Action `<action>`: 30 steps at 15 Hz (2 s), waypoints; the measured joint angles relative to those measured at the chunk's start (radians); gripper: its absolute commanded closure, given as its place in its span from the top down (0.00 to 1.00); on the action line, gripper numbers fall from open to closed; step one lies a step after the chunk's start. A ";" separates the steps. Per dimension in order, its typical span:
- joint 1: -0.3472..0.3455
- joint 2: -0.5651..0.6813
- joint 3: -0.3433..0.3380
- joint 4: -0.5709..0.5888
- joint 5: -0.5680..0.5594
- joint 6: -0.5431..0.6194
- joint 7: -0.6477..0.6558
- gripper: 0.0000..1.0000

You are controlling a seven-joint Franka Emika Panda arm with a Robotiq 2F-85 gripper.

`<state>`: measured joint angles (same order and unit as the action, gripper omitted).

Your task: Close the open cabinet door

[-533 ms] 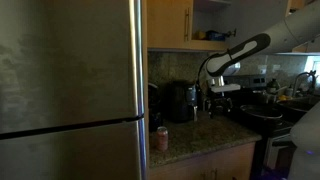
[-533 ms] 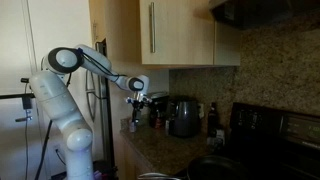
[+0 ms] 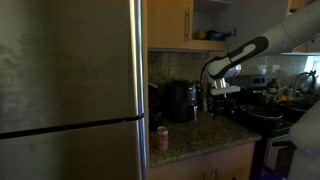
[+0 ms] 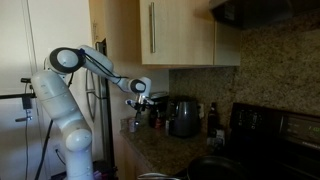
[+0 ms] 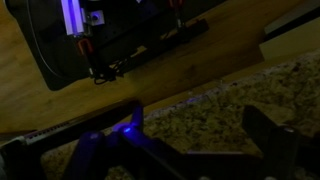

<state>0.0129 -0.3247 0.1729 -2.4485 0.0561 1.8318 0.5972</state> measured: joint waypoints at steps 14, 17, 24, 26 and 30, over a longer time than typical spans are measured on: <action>-0.308 -0.397 -0.224 -0.285 -0.131 0.001 0.306 1.00; -0.309 -0.449 -0.223 -0.301 -0.124 0.001 0.324 1.00; -0.440 -0.383 -0.260 -0.287 -0.219 0.039 0.488 1.00; -0.518 -0.398 -0.319 -0.266 -0.259 0.036 0.491 1.00; -0.639 -0.444 -0.414 -0.207 -0.286 0.010 0.479 1.00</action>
<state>-0.6263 -0.7684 -0.2410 -2.6558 -0.2294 1.8413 1.0760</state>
